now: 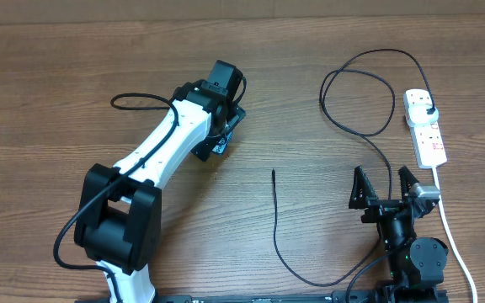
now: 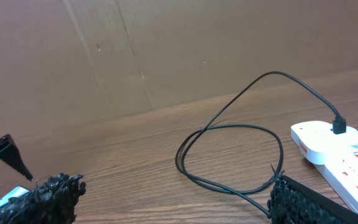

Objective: Plug charger to phone and switch on socket
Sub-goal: 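Lower the open left gripper down around the phone's long edges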

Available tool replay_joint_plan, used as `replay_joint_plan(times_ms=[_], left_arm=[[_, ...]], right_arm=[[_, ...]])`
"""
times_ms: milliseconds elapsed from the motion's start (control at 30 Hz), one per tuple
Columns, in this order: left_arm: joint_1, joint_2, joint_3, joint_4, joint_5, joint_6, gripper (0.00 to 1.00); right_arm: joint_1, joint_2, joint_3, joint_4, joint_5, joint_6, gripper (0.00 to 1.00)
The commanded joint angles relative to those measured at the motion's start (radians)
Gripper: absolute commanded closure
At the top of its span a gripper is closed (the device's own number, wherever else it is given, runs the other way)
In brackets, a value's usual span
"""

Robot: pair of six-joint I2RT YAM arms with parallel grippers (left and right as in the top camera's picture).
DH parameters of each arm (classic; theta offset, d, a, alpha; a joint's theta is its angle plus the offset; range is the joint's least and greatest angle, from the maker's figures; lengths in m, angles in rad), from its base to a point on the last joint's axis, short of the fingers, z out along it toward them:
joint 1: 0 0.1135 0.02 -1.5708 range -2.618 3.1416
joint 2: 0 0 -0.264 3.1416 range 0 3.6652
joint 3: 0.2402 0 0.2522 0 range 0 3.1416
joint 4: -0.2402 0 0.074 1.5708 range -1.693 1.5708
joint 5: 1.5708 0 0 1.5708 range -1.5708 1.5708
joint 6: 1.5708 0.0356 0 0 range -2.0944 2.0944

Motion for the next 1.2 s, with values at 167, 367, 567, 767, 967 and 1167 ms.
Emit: replay_joint_plan(times_ms=[167, 367, 567, 767, 967, 1167], left_arm=[[0.099, 0.027, 0.024, 0.033, 0.076, -0.077, 0.00], [0.131, 0.027, 0.024, 0.032, 0.113, -0.051, 0.00], [0.131, 0.032, 0.024, 0.026, 0.113, -0.051, 0.00], [0.131, 0.032, 0.042, -0.001, 0.114, -0.050, 0.00], [0.132, 0.032, 0.118, -0.104, 0.065, -0.051, 0.00], [0.134, 0.045, 0.187, -0.166, 0.056, -0.063, 0.00]], right_arm=[[0.006, -0.010, -0.011, 0.006, 0.013, 0.005, 0.00], [0.006, -0.010, -0.011, 0.006, 0.013, 0.005, 0.00], [0.006, -0.010, -0.011, 0.006, 0.013, 0.005, 0.00], [0.006, -0.010, -0.011, 0.006, 0.013, 0.006, 0.00], [0.006, -0.010, -0.011, 0.006, 0.013, 0.005, 0.00], [0.006, -0.010, -0.011, 0.006, 0.013, 0.005, 0.00]])
